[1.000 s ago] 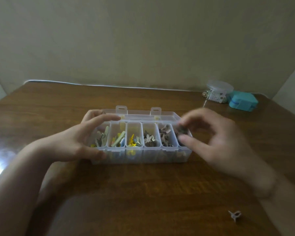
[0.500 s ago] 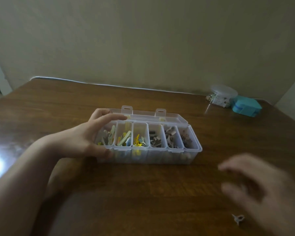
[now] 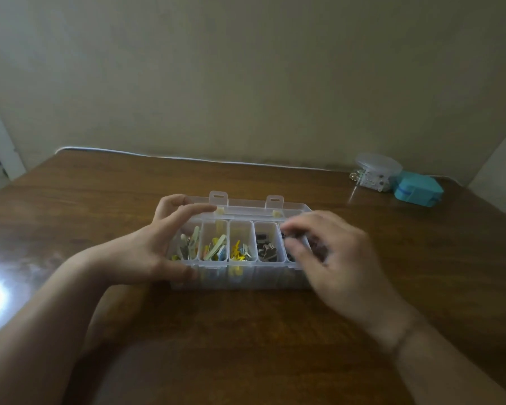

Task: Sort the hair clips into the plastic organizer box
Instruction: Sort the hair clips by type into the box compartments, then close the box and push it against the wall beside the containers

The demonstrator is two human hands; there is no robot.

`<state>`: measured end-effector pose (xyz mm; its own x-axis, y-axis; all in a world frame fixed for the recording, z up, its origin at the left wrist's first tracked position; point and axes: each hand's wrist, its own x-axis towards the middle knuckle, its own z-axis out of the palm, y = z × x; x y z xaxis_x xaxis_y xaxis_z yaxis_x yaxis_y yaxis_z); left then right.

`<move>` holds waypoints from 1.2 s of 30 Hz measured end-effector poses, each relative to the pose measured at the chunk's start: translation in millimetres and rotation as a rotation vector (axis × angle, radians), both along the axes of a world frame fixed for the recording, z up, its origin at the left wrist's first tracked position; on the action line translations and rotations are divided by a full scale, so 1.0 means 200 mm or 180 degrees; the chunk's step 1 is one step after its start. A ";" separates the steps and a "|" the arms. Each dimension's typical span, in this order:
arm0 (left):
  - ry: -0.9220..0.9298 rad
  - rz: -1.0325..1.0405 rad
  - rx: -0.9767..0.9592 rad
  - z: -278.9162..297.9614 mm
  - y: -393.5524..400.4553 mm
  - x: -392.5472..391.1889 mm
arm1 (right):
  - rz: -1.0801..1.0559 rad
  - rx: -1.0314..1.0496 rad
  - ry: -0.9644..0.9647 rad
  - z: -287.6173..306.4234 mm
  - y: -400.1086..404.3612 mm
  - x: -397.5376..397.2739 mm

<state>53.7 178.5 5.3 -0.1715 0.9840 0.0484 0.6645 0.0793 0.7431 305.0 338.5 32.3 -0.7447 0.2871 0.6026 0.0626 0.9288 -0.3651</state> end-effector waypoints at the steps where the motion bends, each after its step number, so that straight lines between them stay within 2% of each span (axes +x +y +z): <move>1: 0.0013 0.0001 0.0017 0.00 0.00 0.00 | -0.0009 0.0062 -0.0094 -0.02 0.00 -0.07; 4: 0.0063 -0.0020 0.0096 0.00 0.00 0.01 | -0.0131 0.0263 -0.0405 -0.10 0.02 -0.17; 7: 0.0025 -0.0049 0.0104 0.00 0.01 0.00 | -0.0029 0.0305 -0.0187 -0.09 0.05 -0.13; 9: -0.0285 -0.0039 0.0091 -0.01 0.00 -0.01 | -0.0178 -0.0224 0.0274 -0.03 0.11 -0.08; 11: -0.0764 0.0157 0.0045 -0.01 0.00 -0.02 | -0.0641 -0.1055 0.0633 0.03 0.21 -0.06; 12: -0.1037 0.0335 0.0077 -0.02 0.01 0.00 | -0.0890 -0.1455 0.0602 0.04 0.27 -0.07; 14: -0.1660 0.0932 0.0371 -0.01 0.06 0.02 | -0.1220 -0.2190 0.0087 0.01 0.35 -0.09; 16: -0.2375 0.1281 0.0774 -0.01 0.09 0.03 | -0.1013 -0.2936 -0.0296 -0.05 0.37 -0.10; 18: -0.2977 0.1295 0.1117 -0.01 0.10 0.05 | -0.0487 -0.3450 -0.0266 -0.07 0.35 -0.11; 19: -0.3196 0.1251 0.1241 0.00 0.11 0.06 | -0.0244 -0.3617 -0.0100 -0.07 0.35 -0.11; 23: -0.3517 0.1062 0.1769 0.04 0.09 0.06 | 0.0493 -0.4419 0.1324 -0.04 0.39 -0.07; 25: -0.3525 0.1173 0.2056 0.06 0.07 0.05 | 0.0546 -0.4386 0.1531 -0.02 0.39 -0.02; 27: -0.3424 0.1050 0.2172 0.07 0.05 0.03 | 0.0519 -0.4120 0.1385 0.00 0.37 0.03; 29: -0.2913 0.1013 0.2029 0.07 0.05 0.04 | 0.0340 -0.3472 0.0770 0.03 0.32 0.06; 32: -0.1338 0.0946 0.1839 0.07 0.04 0.06 | -0.0076 -0.2079 -0.0241 0.03 0.26 0.06; 36: 0.0603 0.0389 0.1085 0.06 0.02 0.11 | -0.0497 -0.0893 -0.0417 -0.02 0.18 0.02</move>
